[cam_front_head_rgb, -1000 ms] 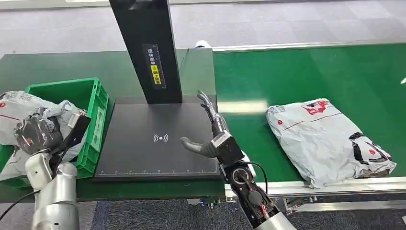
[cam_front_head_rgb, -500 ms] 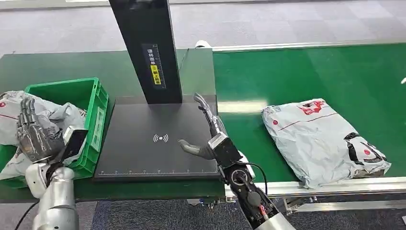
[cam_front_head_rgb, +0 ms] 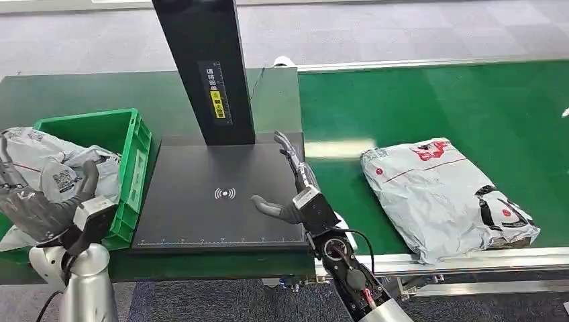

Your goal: Moved the parcel from conveyor to table for the left to box.

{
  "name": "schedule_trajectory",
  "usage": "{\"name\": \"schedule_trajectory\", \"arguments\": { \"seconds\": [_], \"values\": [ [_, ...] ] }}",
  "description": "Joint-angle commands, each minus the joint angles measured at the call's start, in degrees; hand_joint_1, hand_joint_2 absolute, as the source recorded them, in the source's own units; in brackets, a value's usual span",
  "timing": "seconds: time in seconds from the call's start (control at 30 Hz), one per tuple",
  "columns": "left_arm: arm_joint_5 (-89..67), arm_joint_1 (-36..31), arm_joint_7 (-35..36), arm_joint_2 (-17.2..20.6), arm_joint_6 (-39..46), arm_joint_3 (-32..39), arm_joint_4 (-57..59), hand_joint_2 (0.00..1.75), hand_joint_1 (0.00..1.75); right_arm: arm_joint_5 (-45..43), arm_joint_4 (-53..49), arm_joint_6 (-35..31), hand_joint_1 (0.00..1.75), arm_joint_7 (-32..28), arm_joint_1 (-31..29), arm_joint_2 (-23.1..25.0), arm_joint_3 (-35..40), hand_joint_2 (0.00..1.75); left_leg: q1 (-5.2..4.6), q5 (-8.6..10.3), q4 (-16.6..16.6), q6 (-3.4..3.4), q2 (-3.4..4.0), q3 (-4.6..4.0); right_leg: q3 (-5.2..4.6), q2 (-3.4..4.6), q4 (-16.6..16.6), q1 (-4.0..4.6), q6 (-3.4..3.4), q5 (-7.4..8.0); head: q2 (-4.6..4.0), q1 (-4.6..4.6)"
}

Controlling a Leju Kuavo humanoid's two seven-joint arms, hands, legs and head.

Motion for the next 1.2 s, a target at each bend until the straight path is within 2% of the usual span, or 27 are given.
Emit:
{"name": "schedule_trajectory", "arguments": {
  "seconds": [0.03, 0.07, 0.13, 0.17, 0.2, 0.23, 0.27, 0.3, 0.33, 0.37, 0.43, 0.47, 0.5, 0.67, 0.83, 1.2],
  "values": [
    [-0.8, 5.7, -1.4, -2.0, 0.0, -11.0, -17.8, 1.75, 0.0, -0.3, 2.5, -0.5, 0.0, -0.1, -1.3, -1.0, 0.0, 1.75, 0.03, -0.02, 0.0, 0.12, -0.07, -0.03, 0.02, -0.09, 0.0, 0.06, -0.11, 0.0, 0.0, 0.0],
    [-0.8, 5.7, -1.4, -2.0, 0.0, -11.0, -17.8, 1.75, 0.0, -0.3, 2.5, -0.5, 0.0, -0.1, -1.3, -1.0, 0.0, 1.75, 0.03, -0.04, 0.0, 0.19, -0.12, 0.03, 0.11, -0.16, -0.1, 0.08, -0.16, -0.03, 0.0, 0.0],
    [7.2, 7.3, -1.4, -0.8, 0.0, -19.1, -12.9, 1.75, 0.0, -2.1, 1.6, -1.9, 0.0, 0.4, -0.7, -1.7, 0.0, 1.75, 0.01, -0.02, 0.0, 0.2, -0.17, 0.08, 0.16, -0.2, -0.1, 0.07, -0.17, -0.03, 0.0, 0.0],
    [7.2, 7.3, -1.4, -0.8, 0.0, -19.1, -12.9, 1.75, 0.0, -2.1, 1.6, -1.9, 0.0, 0.4, -0.7, -1.7, 0.0, 1.75, -0.01, 0.01, -0.1, 0.18, -0.25, 0.09, 0.19, -0.27, -0.1, 0.04, -0.14, -0.03, 0.0, -0.02],
    [20.5, 5.9, -1.4, 3.3, 0.0, -28.5, -1.9, 1.75, 0.0, -2.2, 0.9, -1.7, 0.0, 0.4, 0.2, -2.1, -1.2, 1.75, -0.02, 0.04, -0.1, 0.24, -0.37, 0.18, 0.33, -0.39, -0.2, 0.05, -0.18, -0.03, 0.0, 0.02],
    [28.4, 5.4, -1.4, 5.5, -0.5, -33.5, 2.6, 1.75, 0.0, -2.3, 0.5, -1.5, 0.0, 0.3, 0.7, -2.2, -2.0, 1.75, -0.03, 0.03, -0.1, 0.17, -0.24, 0.11, 0.18, -0.26, -0.1, 0.02, -0.14, -0.02, 0.0, -0.02],
    [28.4, 5.4, -1.4, 5.5, -0.5, -33.5, 2.6, 1.75, 0.0, -2.3, 0.5, -1.5, 0.0, 0.3, 0.7, -2.2, -2.0, 1.75, -0.06, 0.15, -0.3, 0.22, -0.6, 0.23, 0.44, -0.62, -0.3, 0.01, -0.19, -0.03, 0.0, 0.0],
    [35.7, 4.6, -1.4, 6.3, -8.8, -35.6, 7.3, 1.75, 0.0, -2.6, 0.1, -1.2, 0.0, 0.3, 1.6, -2.4, -2.7, 1.75, -0.04, 0.14, -0.2, 0.19, -0.62, 0.2, 0.39, -0.64, -0.2, 0.01, -0.16, -0.03, 0.0, 0.0],
    [37.5, 4.4, -1.4, 6.3, -13.5, -35.3, 9.7, 1.75, 0.0, -2.8, -0.2, -0.9, 0.0, 0.2, 2.1, -2.5, -3.2, 1.75, -0.08, 0.11, -0.2, 0.16, -0.49, 0.19, 0.3, -0.5, -0.2, -0.04, -0.12, -0.04, 0.0, 0.0],
    [37.5, 4.4, -1.4, 6.3, -13.5, -35.3, 9.7, 1.75, 0.0, -2.8, -0.2, -0.9, 0.0, 0.2, 2.1, -2.5, -3.2, 1.75, -0.07, 0.16, -0.2, 0.22, -0.62, 0.26, 0.43, -0.62, -0.3, -0.01, -0.19, -0.01, 0.0, -0.02],
    [42.6, 5.8, -0.9, 6.6, -28.1, -35.1, 12.6, 1.75, 0.0, -4.3, -1.3, 1.2, 0.0, 1.0, 3.8, -2.2, -4.9, 1.75, -0.11, 0.06, -0.2, 0.14, -0.27, 0.24, 0.28, -0.28, -0.2, -0.08, -0.1, -0.02, 0.0, -0.02],
    [42.3, 6.3, -1.4, 6.3, -28.8, -34.7, 13.1, 1.75, 0.0, -4.4, -1.8, 1.3, 0.0, 1.0, 4.4, -2.2, -5.1, 1.75, -0.08, 0.07, -0.2, 0.2, -0.32, 0.28, 0.37, -0.34, -0.2, -0.04, -0.16, -0.01, 0.0, 0.02],
    [44.3, 6.8, -0.3, 6.6, -35.2, -34.9, 14.1, 1.75, 0.0, -5.4, -2.4, 2.8, 0.0, 2.2, 5.2, -2.1, -5.9, 1.75, -0.06, 0.01, -0.2, 0.16, -0.17, 0.29, 0.34, -0.19, -0.2, -0.02, -0.13, -0.01, 0.0, 0.0],
    [40.9, 8.1, 0.9, 6.0, -37.1, -35.5, 15.2, 1.75, 0.0, -4.7, -3.4, 2.6, 0.0, 3.2, 6.9, -2.2, -7.5, 1.75, -0.05, -0.03, -0.2, 0.17, -0.17, 0.26, 0.29, -0.22, -0.2, -0.01, -0.15, -0.05, 0.0, 0.0],
    [43.0, 7.3, 3.9, 3.8, -40.4, -34.1, 18.4, 1.75, 0.0, -4.3, -2.5, 2.5, 0.0, 4.2, 6.8, -1.8, -9.4, 1.75, -0.04, -0.03, -0.1, 0.2, -0.18, 0.19, 0.23, -0.24, -0.2, 0.01, -0.16, -0.03, 0.0, 0.0],
    [43.4, 6.9, 3.8, 3.6, -40.9, -34.2, 20.4, 1.75, 0.0, -4.6, -2.4, 2.2, 0.0, 4.5, 7.1, -1.5, -10.6, 1.75, -0.03, -0.06, -0.1, 0.12, -0.11, 0.1, 0.13, -0.16, -0.1, 0.0, -0.1, -0.05, 0.0, -0.02]
  ]
}}
